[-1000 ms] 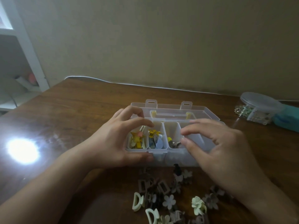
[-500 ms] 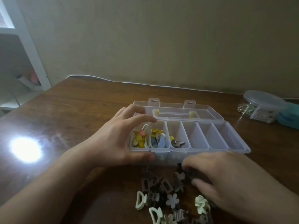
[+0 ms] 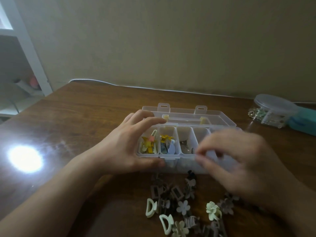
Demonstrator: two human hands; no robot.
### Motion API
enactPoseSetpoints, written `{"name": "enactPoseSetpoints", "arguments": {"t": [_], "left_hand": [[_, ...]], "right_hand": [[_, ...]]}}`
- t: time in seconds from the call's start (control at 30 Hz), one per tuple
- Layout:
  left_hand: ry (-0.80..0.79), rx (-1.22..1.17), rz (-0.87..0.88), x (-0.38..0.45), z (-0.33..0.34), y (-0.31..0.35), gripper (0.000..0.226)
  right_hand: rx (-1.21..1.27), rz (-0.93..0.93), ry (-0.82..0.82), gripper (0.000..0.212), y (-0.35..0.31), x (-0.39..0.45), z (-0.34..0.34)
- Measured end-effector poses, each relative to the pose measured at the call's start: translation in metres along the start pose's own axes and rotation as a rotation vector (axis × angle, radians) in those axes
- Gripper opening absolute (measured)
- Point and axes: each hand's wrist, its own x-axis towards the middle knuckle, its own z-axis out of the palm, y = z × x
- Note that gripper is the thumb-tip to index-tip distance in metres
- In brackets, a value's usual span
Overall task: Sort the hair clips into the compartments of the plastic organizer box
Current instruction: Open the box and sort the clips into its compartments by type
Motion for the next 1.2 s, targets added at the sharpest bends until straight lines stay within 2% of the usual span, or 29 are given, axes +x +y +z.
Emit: {"name": "enactPoseSetpoints", "arguments": {"t": [0.07, 0.13, 0.3, 0.4, 0.47, 0.6, 0.7, 0.8, 0.87, 0.97, 1.13, 1.2], "left_hand": [[0.001, -0.001, -0.002, 0.0, 0.0, 0.0, 0.09], [-0.001, -0.002, -0.003, 0.0, 0.001, 0.0, 0.09], [0.005, 0.001, -0.006, 0.0, 0.001, 0.0, 0.089], [0.002, 0.003, -0.009, 0.0, 0.001, 0.0, 0.089], [-0.005, 0.0, -0.017, 0.0, 0.0, 0.001, 0.089], [-0.009, -0.007, -0.019, 0.0, 0.0, 0.001, 0.089], [-0.006, -0.002, -0.014, -0.001, 0.0, 0.001, 0.088], [-0.006, 0.004, -0.008, 0.0, 0.001, 0.0, 0.087], [-0.012, -0.002, -0.012, 0.0, 0.001, 0.0, 0.086], [-0.01, 0.002, -0.014, -0.001, 0.0, 0.001, 0.086], [-0.014, 0.004, -0.026, 0.0, 0.0, 0.002, 0.088], [-0.02, 0.002, -0.026, 0.0, 0.0, 0.002, 0.087]], "right_hand": [[-0.014, -0.095, -0.175, 0.018, -0.009, -0.009, -0.004], [-0.175, -0.153, -0.306, 0.028, -0.011, -0.012, 0.002], [-0.348, -0.157, -0.382, 0.044, -0.002, -0.014, 0.027], [-0.311, -0.166, -0.385, 0.049, 0.001, -0.014, 0.029], [-0.243, -0.164, -0.369, 0.045, 0.001, -0.013, 0.026], [-0.051, -0.093, -0.239, 0.014, 0.0, -0.01, 0.003], [0.135, -0.025, -0.064, 0.01, 0.001, -0.004, -0.006], [0.135, 0.056, 0.134, 0.006, 0.003, 0.005, -0.002], [0.14, 0.13, 0.2, 0.008, 0.005, 0.008, 0.004], [0.062, 0.17, 0.129, 0.01, 0.011, 0.009, 0.012], [-0.032, 0.054, 0.169, 0.012, 0.004, -0.004, -0.003], [-0.076, -0.009, 0.117, 0.012, -0.005, -0.008, -0.012]]}}
